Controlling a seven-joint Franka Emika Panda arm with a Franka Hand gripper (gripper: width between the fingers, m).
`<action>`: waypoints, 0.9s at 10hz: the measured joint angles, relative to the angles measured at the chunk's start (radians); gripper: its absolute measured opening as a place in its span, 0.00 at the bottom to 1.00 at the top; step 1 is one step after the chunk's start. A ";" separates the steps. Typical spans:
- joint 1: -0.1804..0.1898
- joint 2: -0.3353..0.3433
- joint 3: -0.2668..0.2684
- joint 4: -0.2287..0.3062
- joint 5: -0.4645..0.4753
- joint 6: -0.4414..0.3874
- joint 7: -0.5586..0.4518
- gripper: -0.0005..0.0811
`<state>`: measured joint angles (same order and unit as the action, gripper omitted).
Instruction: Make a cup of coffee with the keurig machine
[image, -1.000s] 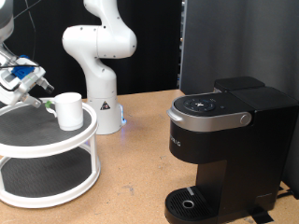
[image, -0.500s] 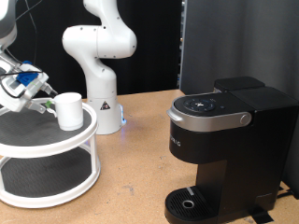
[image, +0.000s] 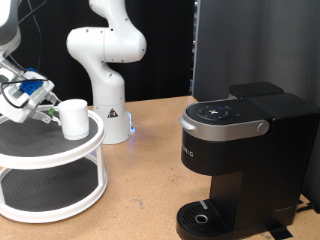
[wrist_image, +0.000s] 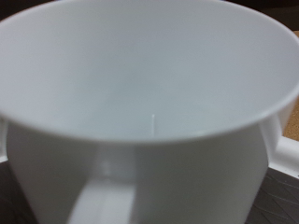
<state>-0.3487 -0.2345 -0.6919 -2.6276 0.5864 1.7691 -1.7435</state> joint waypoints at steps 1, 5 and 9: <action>0.000 0.000 0.000 0.000 0.000 0.000 0.000 0.83; 0.000 0.000 0.000 0.000 0.003 0.000 0.000 0.29; 0.000 0.000 0.003 0.004 0.014 0.001 0.013 0.09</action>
<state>-0.3486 -0.2349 -0.6892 -2.6233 0.6004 1.7697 -1.7306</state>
